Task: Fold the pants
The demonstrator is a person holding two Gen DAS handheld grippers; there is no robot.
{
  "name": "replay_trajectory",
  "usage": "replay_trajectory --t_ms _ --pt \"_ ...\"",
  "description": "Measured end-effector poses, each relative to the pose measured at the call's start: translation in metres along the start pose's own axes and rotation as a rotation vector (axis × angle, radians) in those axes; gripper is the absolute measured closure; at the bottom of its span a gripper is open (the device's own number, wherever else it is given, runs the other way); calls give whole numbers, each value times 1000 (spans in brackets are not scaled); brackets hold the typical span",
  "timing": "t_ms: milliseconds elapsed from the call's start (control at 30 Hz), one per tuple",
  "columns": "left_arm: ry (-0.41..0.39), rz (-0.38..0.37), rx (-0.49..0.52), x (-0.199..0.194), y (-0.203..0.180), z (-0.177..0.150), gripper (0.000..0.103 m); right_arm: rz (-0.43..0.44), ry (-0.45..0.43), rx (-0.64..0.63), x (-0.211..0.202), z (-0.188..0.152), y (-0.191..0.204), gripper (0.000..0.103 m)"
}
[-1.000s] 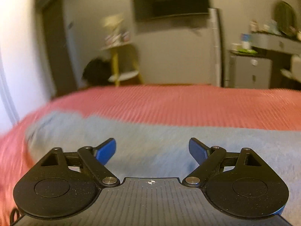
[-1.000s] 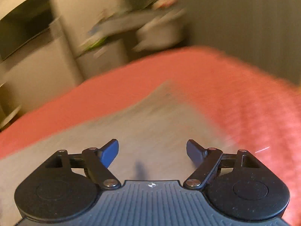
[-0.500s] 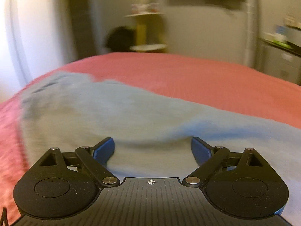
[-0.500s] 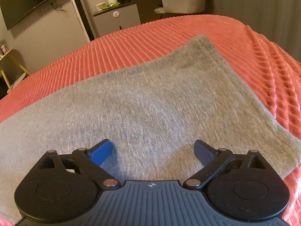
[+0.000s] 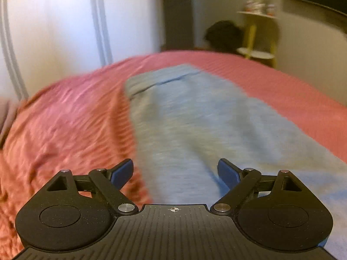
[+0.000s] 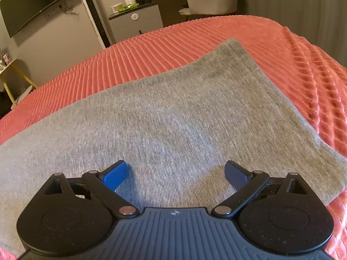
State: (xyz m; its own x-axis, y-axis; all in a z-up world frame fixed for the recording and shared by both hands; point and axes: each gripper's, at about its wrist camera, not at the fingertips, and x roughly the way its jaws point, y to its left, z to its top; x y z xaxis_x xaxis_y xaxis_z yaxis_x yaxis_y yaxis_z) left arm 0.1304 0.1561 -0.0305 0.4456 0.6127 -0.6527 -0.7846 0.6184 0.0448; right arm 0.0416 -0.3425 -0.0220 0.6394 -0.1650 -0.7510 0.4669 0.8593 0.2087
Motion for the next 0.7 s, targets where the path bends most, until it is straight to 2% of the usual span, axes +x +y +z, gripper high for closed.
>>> replay_trajectory --t_ms 67,133,200,267,333,367,400,433,467,533,567,633,700 --pt "66 -26 -64 15 19 3 15 -1 0 -2 1 0 1 5" --pt "112 -119 -149 30 39 0 16 -1 -1 -2 1 0 1 5" --pt "86 -179 -221 29 52 0 21 -1 -1 -3 1 0 1 5" --pt "58 -241 -252 25 57 -1 22 0 -1 -2 1 0 1 4" --pt "60 -294 -236 27 53 -1 30 3 -4 3 1 0 0 4" --pt "55 -303 -214 25 46 -1 30 6 -6 7 2 0 -1 4" --pt "33 -279 -177 24 40 -3 30 8 -6 11 2 0 -1 4" --pt "15 -231 -130 24 33 -4 35 11 -6 14 3 0 -2 4" --pt "1 -158 -82 24 27 -5 36 13 -4 17 3 0 -2 4" --pt "-47 -9 2 23 17 -7 28 13 -2 22 4 1 -2 4" --pt "-77 44 38 19 12 -8 28 12 0 21 4 1 -2 4" --pt "-131 99 84 3 6 -10 28 18 0 28 4 2 -3 4" --pt "-177 96 96 -19 3 -11 30 30 3 44 5 2 -5 4"
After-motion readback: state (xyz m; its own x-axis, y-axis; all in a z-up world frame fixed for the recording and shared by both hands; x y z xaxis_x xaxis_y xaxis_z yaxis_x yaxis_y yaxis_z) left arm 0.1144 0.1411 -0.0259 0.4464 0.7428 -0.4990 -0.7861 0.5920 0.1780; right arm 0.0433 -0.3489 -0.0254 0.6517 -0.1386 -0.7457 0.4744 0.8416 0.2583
